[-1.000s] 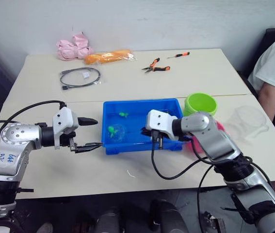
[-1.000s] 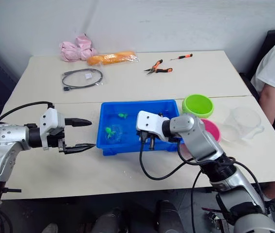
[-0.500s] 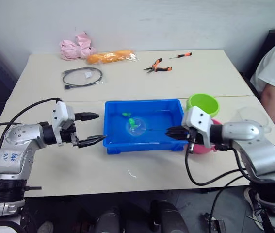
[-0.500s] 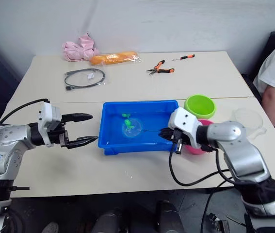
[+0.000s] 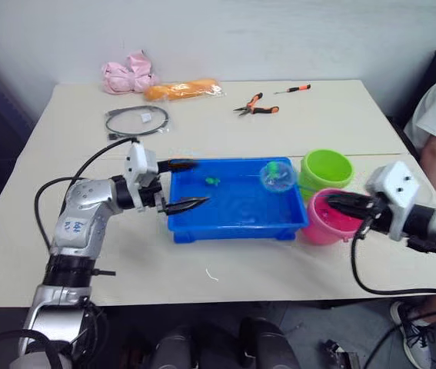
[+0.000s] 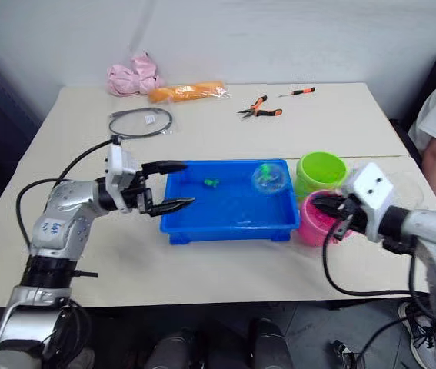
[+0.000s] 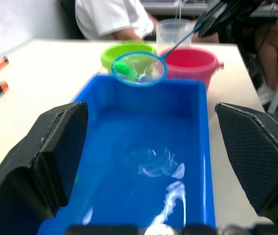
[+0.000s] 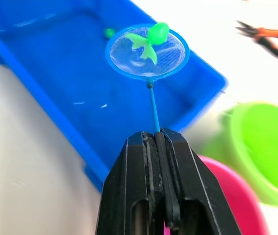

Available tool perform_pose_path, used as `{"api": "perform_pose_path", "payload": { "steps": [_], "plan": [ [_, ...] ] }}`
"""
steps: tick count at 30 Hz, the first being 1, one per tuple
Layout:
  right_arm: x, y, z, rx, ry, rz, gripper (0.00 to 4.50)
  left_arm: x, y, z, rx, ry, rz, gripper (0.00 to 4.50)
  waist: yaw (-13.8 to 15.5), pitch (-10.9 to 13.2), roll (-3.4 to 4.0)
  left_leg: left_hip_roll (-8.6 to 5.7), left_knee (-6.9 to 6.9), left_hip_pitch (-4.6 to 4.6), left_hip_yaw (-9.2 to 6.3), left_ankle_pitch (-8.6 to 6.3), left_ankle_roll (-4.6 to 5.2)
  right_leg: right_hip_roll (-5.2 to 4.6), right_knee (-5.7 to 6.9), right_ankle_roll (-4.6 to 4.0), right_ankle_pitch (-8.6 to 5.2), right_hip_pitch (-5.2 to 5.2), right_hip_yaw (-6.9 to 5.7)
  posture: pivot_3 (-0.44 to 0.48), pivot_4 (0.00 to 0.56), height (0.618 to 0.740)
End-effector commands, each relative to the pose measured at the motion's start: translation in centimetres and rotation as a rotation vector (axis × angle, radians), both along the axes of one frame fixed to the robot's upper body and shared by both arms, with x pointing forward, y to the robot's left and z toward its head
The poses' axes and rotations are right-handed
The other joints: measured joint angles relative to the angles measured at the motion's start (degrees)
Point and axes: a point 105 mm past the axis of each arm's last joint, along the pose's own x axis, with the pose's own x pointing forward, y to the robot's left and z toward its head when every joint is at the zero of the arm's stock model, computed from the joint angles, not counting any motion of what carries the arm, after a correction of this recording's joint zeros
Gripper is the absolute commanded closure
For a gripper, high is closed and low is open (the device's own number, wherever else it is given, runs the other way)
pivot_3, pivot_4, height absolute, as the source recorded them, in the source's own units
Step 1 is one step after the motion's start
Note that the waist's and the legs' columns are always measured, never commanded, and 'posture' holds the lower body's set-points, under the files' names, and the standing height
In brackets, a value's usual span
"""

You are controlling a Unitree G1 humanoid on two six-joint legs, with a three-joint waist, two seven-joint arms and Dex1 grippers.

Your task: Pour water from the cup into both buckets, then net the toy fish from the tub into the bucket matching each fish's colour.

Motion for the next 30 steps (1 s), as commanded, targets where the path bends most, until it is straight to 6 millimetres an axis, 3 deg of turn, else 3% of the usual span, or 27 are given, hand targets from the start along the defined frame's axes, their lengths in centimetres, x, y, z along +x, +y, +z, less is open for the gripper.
{"api": "perform_pose_path", "payload": {
  "steps": [1, 8, 11, 18, 24, 30],
  "plan": [
    [-0.5, -2.8, 2.4, -0.02, -0.094, -0.093, 4.5, 0.4, -0.9, 1.4, -0.053, -0.038, -0.013, 0.06, 0.05, 0.0, 0.0, 0.0, 0.0, 0.0, 0.0, 0.0, 0.0, 0.0, 0.0, 0.0, 0.0, 0.01, 0.0, 0.0, 0.15, 0.74],
    [0.1, -8.1, 2.2, -0.136, -0.169, -0.298, 4.5, 0.2, -2.9, 0.7, -0.087, 0.001, -0.064, 0.06, 0.13, 0.0, -0.01, -0.05, 0.0, 0.01, 0.0, 0.04, 0.06, 0.05, -0.05, 0.07, 0.04, 0.05, 0.01, 0.0, 0.15, 0.74],
    [0.8, -9.0, 1.8, -0.209, -0.237, -0.344, 4.5, -0.2, -3.8, 0.5, -0.103, 0.015, -0.089, 0.06, 0.04, 0.0, -0.01, -0.06, 0.0, 0.02, 0.03, 0.05, 0.06, 0.06, -0.05, 0.07, 0.04, 0.05, 0.03, 0.0, 0.15, 0.74],
    [2.2, -10.0, 1.0, -0.566, -0.435, -0.397, 4.5, -0.7, -4.1, 0.1, -0.132, 0.037, -0.083, 0.06, -0.24, 0.0, -0.01, -0.01, 0.0, 0.06, 0.05, 0.09, -0.03, 0.05, -0.03, 0.07, 0.04, 0.04, 0.07, 0.0, 0.15, 0.74],
    [2.8, -8.9, 1.8, -0.779, -0.658, -0.347, 4.5, -0.8, -4.0, 0.0, -0.149, 0.049, -0.074, 0.06, -0.18, 0.0, 0.0, -0.04, 0.0, 0.08, 0.05, 0.12, -0.04, 0.04, -0.01, 0.07, 0.04, 0.05, 0.1, 0.0, 0.15, 0.74],
    [3.4, -9.0, 0.0, -0.992, -0.665, -0.264, 4.5, -0.7, -3.7, -0.4, -0.141, 0.055, -0.057, 0.06, -0.24, 0.0, 0.0, 0.02, 0.0, 0.09, 0.05, 0.15, -0.09, 0.01, -0.02, 0.07, 0.04, 0.06, 0.13, 0.0, 0.15, 0.74]
  ]
}}
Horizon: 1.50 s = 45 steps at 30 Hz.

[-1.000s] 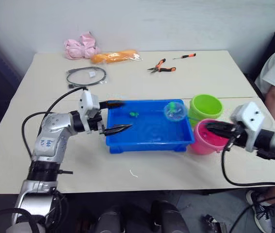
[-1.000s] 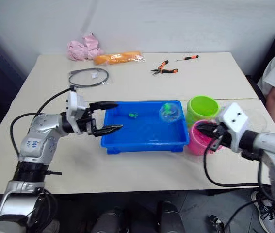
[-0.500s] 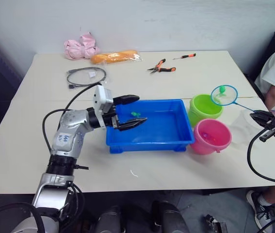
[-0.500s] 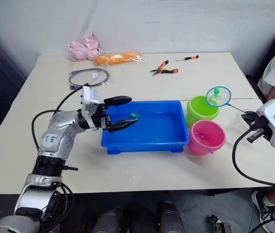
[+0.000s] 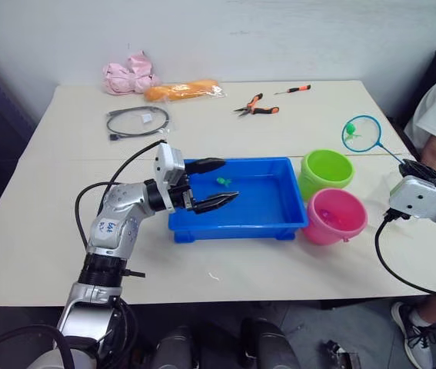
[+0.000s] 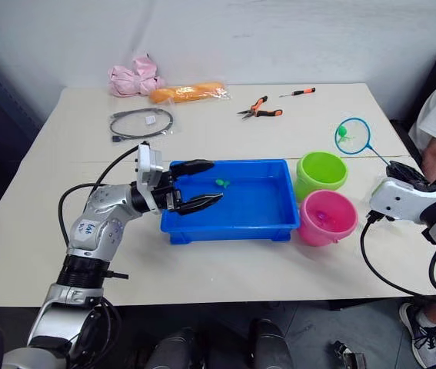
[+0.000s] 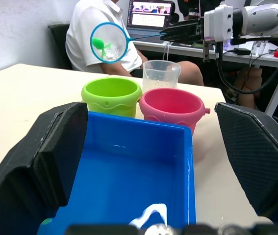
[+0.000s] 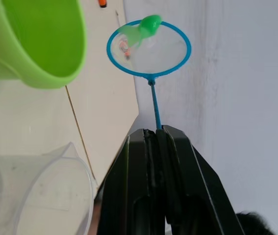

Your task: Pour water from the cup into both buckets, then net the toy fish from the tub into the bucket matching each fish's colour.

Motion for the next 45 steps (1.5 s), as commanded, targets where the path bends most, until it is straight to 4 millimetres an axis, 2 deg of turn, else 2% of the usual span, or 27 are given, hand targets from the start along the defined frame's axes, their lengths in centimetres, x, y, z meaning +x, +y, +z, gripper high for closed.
{"api": "perform_pose_path", "payload": {
  "steps": [1, 6, 9, 11, 14, 18, 22, 26, 28, 30, 34, 39, 45],
  "plan": [
    [0.1, 0.2, 0.2, -0.141, -0.017, 0.021, 4.5, -0.3, 0.4, 0.8, -0.01, -0.045, 0.013, 0.06, 0.0, 0.0, 0.0, 0.0, 0.0, 0.0, 0.0, 0.0, 0.0, 0.0, 0.01, 0.0, 0.0, 0.0, 0.0, 0.0, 0.15, 0.74],
    [0.0, 0.3, -0.2, -0.213, -0.034, 0.047, 4.5, -0.2, 0.8, 0.6, -0.004, -0.049, 0.03, 0.06, -0.03, 0.0, 0.0, 0.0, 0.0, 0.01, 0.01, 0.0, 0.0, 0.0, 0.0, 0.0, 0.0, 0.0, 0.02, 0.0, 0.15, 0.74],
    [-0.1, 0.3, 0.6, -0.119, -0.065, 0.044, 4.5, -0.1, 1.0, 0.6, -0.004, -0.056, 0.041, 0.06, -0.02, 0.0, 0.0, 0.01, 0.0, 0.0, 0.01, 0.01, -0.01, 0.01, 0.0, 0.0, 0.0, 0.01, 0.04, 0.0, 0.15, 0.74],
    [-0.1, 1.0, 2.1, -0.011, -0.113, 0.068, 4.5, -0.1, 1.6, 0.6, -0.005, -0.059, 0.055, 0.06, -0.03, 0.0, 0.0, 0.01, 0.0, 0.01, 0.0, 0.01, -0.01, 0.02, 0.0, 0.0, 0.0, 0.01, 0.04, 0.0, 0.15, 0.74],
    [-0.2, 4.4, 2.8, 0.277, 0.002, 0.236, 4.5, -0.1, 3.9, 0.4, 0.016, -0.061, 0.1, 0.06, -0.42, 0.0, 0.01, 0.02, 0.0, 0.04, -0.01, 0.01, -0.01, 0.07, -0.01, 0.0, 0.0, 0.03, 0.04, 0.0, 0.15, 0.74],
    [-1.0, 8.6, 1.2, 0.563, 0.288, 0.37, 4.5, -0.1, 6.9, -0.2, 0.063, -0.05, 0.165, 0.06, -0.73, 0.0, 0.01, 0.16, -0.04, 0.08, -0.07, 0.02, -0.08, 0.05, 0.01, -0.04, -0.02, 0.05, 0.0, 0.0, 0.15, 0.74],
    [-1.3, 12.1, -0.8, 0.652, 0.493, 0.379, 4.5, -0.1, 9.6, -0.6, 0.099, -0.039, 0.241, 0.06, -0.2, 0.0, 0.01, 0.1, -0.02, 0.07, -0.11, -0.02, 0.0, -0.12, 0.01, -0.05, -0.02, 0.07, 0.0, 0.0, 0.15, 0.74],
    [-1.2, 14.8, -2.7, 0.725, 0.613, 0.362, 4.5, -0.8, 10.7, -0.9, 0.118, -0.023, 0.258, 0.06, 0.13, 0.0, 0.01, 0.07, 0.0, 0.02, -0.15, -0.06, 0.07, -0.22, -0.01, -0.06, -0.02, 0.06, 0.01, 0.0, 0.15, 0.74],
    [-0.8, 14.9, -4.2, 0.704, 0.654, 0.284, 4.5, -1.2, 11.0, -1.0, 0.127, -0.012, 0.263, 0.06, 0.13, 0.0, 0.01, 0.05, 0.0, -0.04, -0.19, -0.07, 0.08, -0.24, -0.05, -0.06, -0.02, 0.05, 0.02, 0.0, 0.15, 0.74],
    [0.0, 15.3, -4.9, 0.702, 0.661, 0.22, 4.5, -1.3, 11.3, -0.9, 0.128, -0.015, 0.291, 0.06, 0.11, 0.0, 0.01, 0.03, 0.0, -0.12, -0.22, -0.09, 0.1, -0.28, -0.07, -0.06, -0.02, 0.02, 0.02, 0.0, 0.15, 0.74],
    [1.0, 16.2, -4.7, 0.702, 0.667, 0.196, 4.5, -1.7, 11.1, -0.7, 0.121, -0.018, 0.304, 0.06, -0.14, 0.0, 0.01, 0.02, 0.01, -0.13, -0.17, -0.09, 0.09, -0.28, -0.05, -0.07, -0.02, -0.06, 0.0, 0.0, 0.15, 0.74],
    [1.9, 15.6, -4.8, 0.636, 0.661, 0.114, 4.5, -1.9, 10.7, -0.6, 0.123, -0.024, 0.313, 0.06, -0.16, 0.0, 0.01, 0.05, -0.02, -0.14, -0.15, -0.12, 0.05, -0.2, 0.08, -0.08, -0.02, -0.06, -0.06, 0.0, 0.15, 0.74],
    [2.6, 16.3, -5.1, 0.563, 0.678, 0.109, 4.5, -2.0, 10.5, -0.4, 0.124, -0.028, 0.321, 0.06, -0.16, 0.0, 0.01, 0.04, -0.01, -0.13, -0.1, -0.12, 0.05, -0.2, 0.03, -0.08, -0.02, -0.08, -0.12, 0.0, 0.15, 0.74]
  ]
}}
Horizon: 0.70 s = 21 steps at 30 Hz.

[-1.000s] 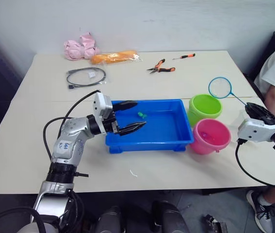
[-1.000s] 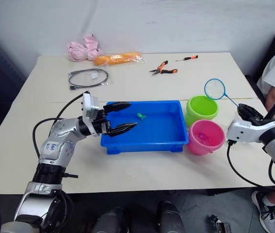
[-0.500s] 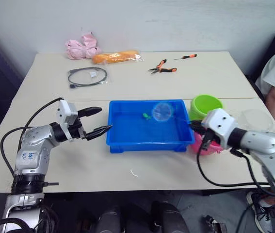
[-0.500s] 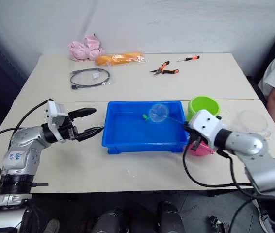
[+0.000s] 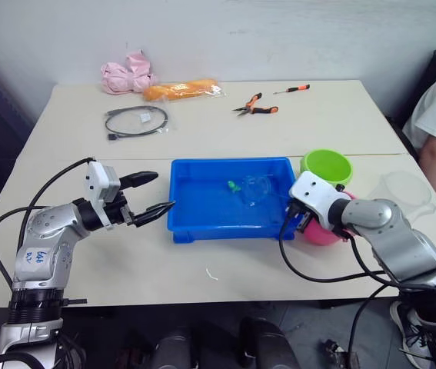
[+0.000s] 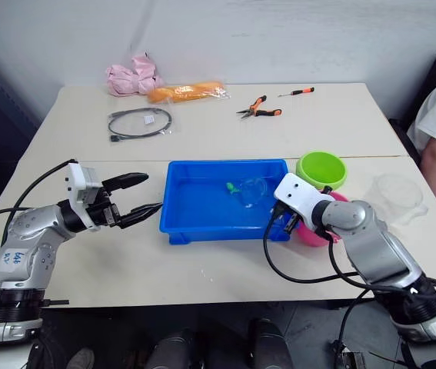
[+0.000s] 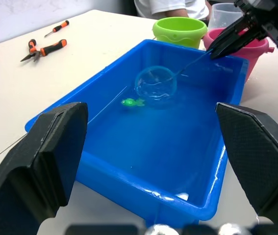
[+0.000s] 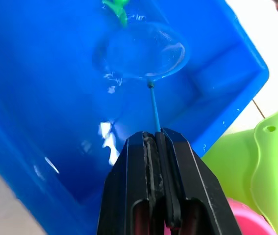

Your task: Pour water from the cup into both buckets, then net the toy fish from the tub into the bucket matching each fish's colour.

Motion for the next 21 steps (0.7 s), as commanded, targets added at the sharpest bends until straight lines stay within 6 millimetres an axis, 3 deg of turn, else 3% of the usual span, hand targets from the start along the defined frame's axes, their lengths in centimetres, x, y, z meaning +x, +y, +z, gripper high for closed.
{"api": "perform_pose_path", "payload": {
  "steps": [1, 12, 21],
  "plan": [
    [0.4, 0.4, 0.7, -0.03, -0.029, 0.015, 4.5, -0.4, -0.2, 1.2, -0.007, -0.047, -0.008, 0.06, 0.01, 0.0, 0.0, 0.0, 0.0, 0.0, 0.0, 0.0, 0.0, 0.0, 0.0, 0.0, 0.0, 0.0, -0.01, 0.0, 0.15, 0.74],
    [0.6, 4.3, 1.0, 0.045, -0.01, 0.131, 4.5, -0.2, -0.6, 1.8, -0.009, -0.068, -0.01, 0.06, -0.16, 0.0, 0.0, 0.02, -0.01, -0.01, 0.01, 0.0, -0.01, 0.03, 0.11, 0.0, 0.0, -0.02, -0.04, 0.0, 0.15, 0.74],
    [0.5, 3.8, 0.8, 0.07, 0.015, 0.096, 4.5, -0.3, -0.4, 1.9, -0.005, -0.067, -0.006, 0.06, -0.07, 0.0, 0.0, 0.01, -0.01, -0.02, 0.01, -0.01, 0.0, 0.02, 0.1, 0.0, 0.0, -0.01, -0.05, 0.0, 0.15, 0.74]
  ]
}}
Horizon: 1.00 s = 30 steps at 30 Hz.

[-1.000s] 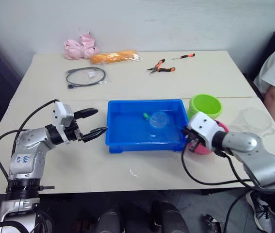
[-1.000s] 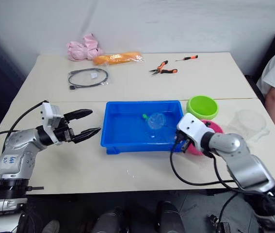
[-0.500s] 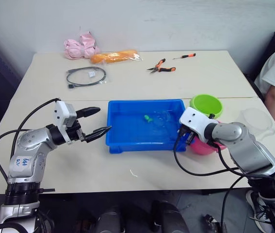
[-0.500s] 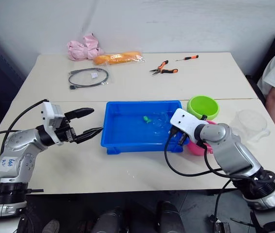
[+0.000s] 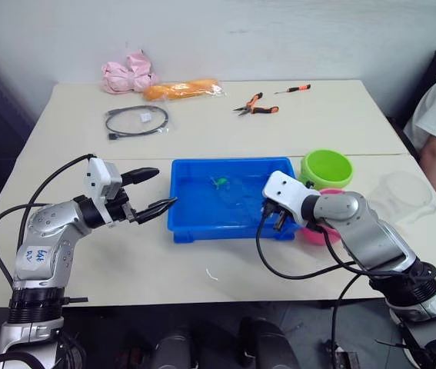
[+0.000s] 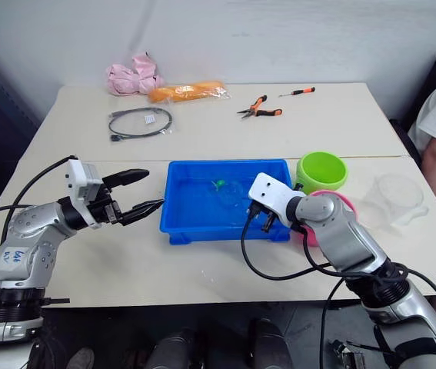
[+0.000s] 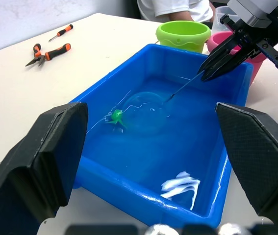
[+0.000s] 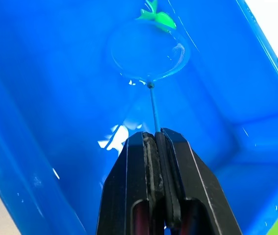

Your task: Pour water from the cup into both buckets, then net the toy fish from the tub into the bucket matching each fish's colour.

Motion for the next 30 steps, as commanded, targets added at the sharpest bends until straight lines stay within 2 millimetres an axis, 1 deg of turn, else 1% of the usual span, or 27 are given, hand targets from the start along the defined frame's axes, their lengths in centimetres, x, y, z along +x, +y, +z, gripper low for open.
{"api": "perform_pose_path", "payload": {
  "steps": [1, 3, 5, 9, 13, 15, 16, 19, 23, 25, 26, 28, 30],
  "plan": [
    [0.1, -0.4, 1.3, 0.05, -0.013, -0.045, 4.5, -0.4, -0.1, 1.4, -0.002, -0.053, -0.013, 0.06, -0.02, 0.0, 0.0, 0.0, 0.0, 0.0, 0.0, 0.0, 0.0, 0.0, 0.0, 0.0, 0.0, 0.0, 0.0, 0.0, 0.15, 0.74],
    [0.0, -0.2, 1.4, 0.075, 0.013, -0.06, 4.5, -0.4, 0.0, 1.4, 0.0, -0.051, -0.011, 0.06, -0.01, 0.0, 0.0, 0.01, 0.0, 0.0, 0.0, 0.0, 0.0, 0.0, 0.0, 0.0, 0.0, 0.0, 0.0, 0.0, 0.15, 0.74],
    [0.0, -0.1, 1.4, 0.063, 0.025, -0.077, 4.5, -0.5, 0.2, 1.3, 0.003, -0.048, -0.009, 0.06, -0.06, 0.0, 0.0, 0.01, 0.0, 0.0, -0.01, 0.0, 0.0, 0.0, 0.01, 0.0, 0.0, 0.0, 0.0, 0.0, 0.15, 0.74],
    [-0.2, -0.5, 1.4, 0.07, 0.074, -0.128, 4.5, -0.8, 0.7, 1.3, 0.012, -0.045, 0.006, 0.06, -0.29, 0.0, 0.0, 0.02, -0.01, -0.01, -0.01, -0.01, -0.02, 0.0, 0.01, 0.0, 0.0, -0.03, 0.02, 0.0, 0.15, 0.74],
    [0.3, -0.5, 0.9, 0.083, 0.091, -0.148, 4.5, -0.9, 0.9, 1.0, 0.013, -0.04, 0.013, 0.06, -0.59, 0.0, 0.0, 0.03, -0.02, -0.01, -0.02, -0.03, -0.04, 0.0, -0.01, 0.0, 0.0, -0.03, 0.02, 0.0, 0.15, 0.74],
    [0.6, 0.3, 0.6, 0.117, 0.094, -0.143, 4.5, -1.0, 0.8, 1.0, 0.011, -0.04, 0.013, 0.06, -0.99, 0.0, 0.0, 0.03, -0.02, -0.01, -0.02, -0.04, -0.04, 0.0, -0.02, 0.0, 0.0, -0.02, 0.01, 0.0, 0.15, 0.74],
    [0.8, 1.0, 0.7, 0.141, 0.086, -0.122, 4.5, -0.9, 0.8, 1.0, 0.01, -0.04, 0.014, 0.06, -1.18, 0.0, 0.0, 0.03, -0.02, -0.01, -0.02, -0.04, -0.04, 0.0, 0.0, 0.0, 0.0, -0.02, 0.01, 0.0, 0.15, 0.74],
    [1.1, 2.5, 1.1, 0.189, 0.068, -0.087, 4.5, -0.9, 0.8, 1.1, 0.009, -0.04, 0.015, 0.06, -1.32, 0.0, 0.0, 0.02, -0.04, -0.02, -0.01, -0.03, -0.04, 0.0, 0.01, 0.0, 0.0, -0.03, 0.01, 0.0, 0.15, 0.74],
    [1.5, 3.7, 1.9, 0.219, 0.014, -0.036, 4.5, -0.8, 0.8, 1.1, 0.007, -0.039, 0.018, 0.06, -1.37, 0.0, 0.0, 0.02, -0.06, -0.03, 0.0, -0.04, -0.04, 0.01, 0.0, 0.0, 0.0, -0.04, 0.0, 0.0, 0.15, 0.74],
    [1.5, 4.1, 2.2, 0.23, 0.001, -0.019, 4.5, -0.8, 0.8, 1.0, 0.006, -0.039, 0.018, 0.06, -1.37, 0.0, 0.0, 0.02, -0.06, -0.03, 0.0, -0.04, -0.04, 0.01, -0.01, 0.0, 0.0, -0.04, 0.0, 0.0, 0.15, 0.74],
    [1.3, 4.3, 2.6, 0.236, -0.011, 0.001, 4.5, -0.8, 0.8, 1.0, 0.006, -0.038, 0.019, 0.06, -1.37, 0.0, 0.0, 0.02, -0.06, -0.03, 0.0, -0.04, -0.04, 0.01, -0.01, 0.0, 0.0, -0.04, 0.0, 0.0, 0.15, 0.74],
    [0.2, 4.8, 3.3, 0.277, -0.014, 0.078, 4.5, -0.8, 0.8, 1.0, 0.003, -0.038, 0.019, 0.06, -1.37, 0.0, 0.0, 0.02, -0.06, -0.03, 0.0, -0.04, -0.04, 0.01, -0.01, 0.0, 0.0, -0.05, 0.01, 0.0, 0.15, 0.74],
    [-0.5, 4.9, 3.8, 0.316, -0.006, 0.116, 4.5, -0.8, 0.8, 1.0, 0.002, -0.037, 0.019, 0.06, -1.34, 0.0, 0.0, 0.02, -0.06, -0.03, -0.01, -0.04, -0.04, 0.01, -0.01, 0.0, 0.0, -0.05, 0.01, 0.0, 0.15, 0.74]
  ]
}}
